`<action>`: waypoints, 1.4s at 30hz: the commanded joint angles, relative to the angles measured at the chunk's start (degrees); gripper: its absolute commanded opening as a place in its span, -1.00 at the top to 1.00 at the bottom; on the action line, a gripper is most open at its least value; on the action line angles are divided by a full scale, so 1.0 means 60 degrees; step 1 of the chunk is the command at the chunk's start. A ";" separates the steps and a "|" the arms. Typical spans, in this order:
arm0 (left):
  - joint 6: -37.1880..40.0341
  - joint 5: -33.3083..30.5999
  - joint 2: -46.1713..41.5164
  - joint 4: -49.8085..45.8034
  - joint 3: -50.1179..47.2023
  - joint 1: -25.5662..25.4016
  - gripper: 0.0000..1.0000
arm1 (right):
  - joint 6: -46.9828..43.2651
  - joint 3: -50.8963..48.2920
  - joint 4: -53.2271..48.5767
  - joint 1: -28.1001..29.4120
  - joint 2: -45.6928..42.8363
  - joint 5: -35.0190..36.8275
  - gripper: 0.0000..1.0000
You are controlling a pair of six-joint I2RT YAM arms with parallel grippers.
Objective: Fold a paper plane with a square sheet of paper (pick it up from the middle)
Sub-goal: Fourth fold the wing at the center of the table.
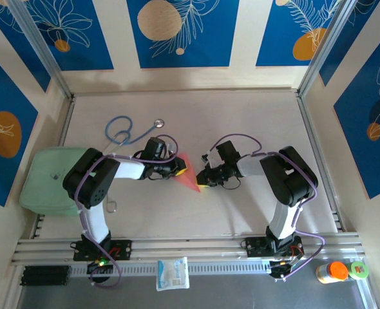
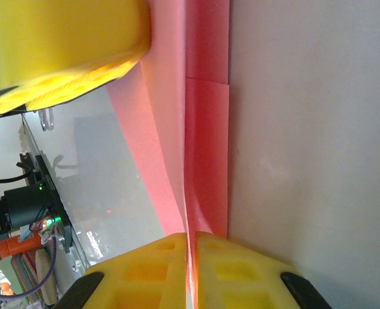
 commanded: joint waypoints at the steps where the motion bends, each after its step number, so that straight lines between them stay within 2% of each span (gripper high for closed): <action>1: -0.0050 -0.0139 0.0134 -0.0220 0.0164 -0.0080 0.71 | 0.0056 -0.0069 -0.0488 0.0032 0.0069 0.0014 0.75; 10: 0.0011 -0.0127 0.0174 -0.0380 0.0241 -0.0071 0.71 | 0.0091 -0.0123 -0.0788 0.0011 -0.0468 -0.0003 0.69; 25: 0.0031 -0.0020 0.0352 -0.0393 0.0364 -0.0059 0.68 | 0.0112 -0.0224 -0.0835 0.0026 -0.0409 0.0149 0.70; 32: 0.0077 0.0062 0.0351 -0.0425 0.0432 -0.0060 0.66 | 0.0421 -0.0457 -0.0900 -0.0013 -0.1561 0.0905 0.45; 36: 0.0095 0.0084 0.0351 -0.0428 0.0438 -0.0062 0.65 | 0.0431 -0.0357 -0.1136 0.0011 -0.1955 0.1436 0.45; 42: 0.0090 0.0176 0.0367 -0.0373 0.0435 -0.0072 0.63 | 0.0252 0.0133 -0.1489 0.0443 -0.2004 0.1290 0.51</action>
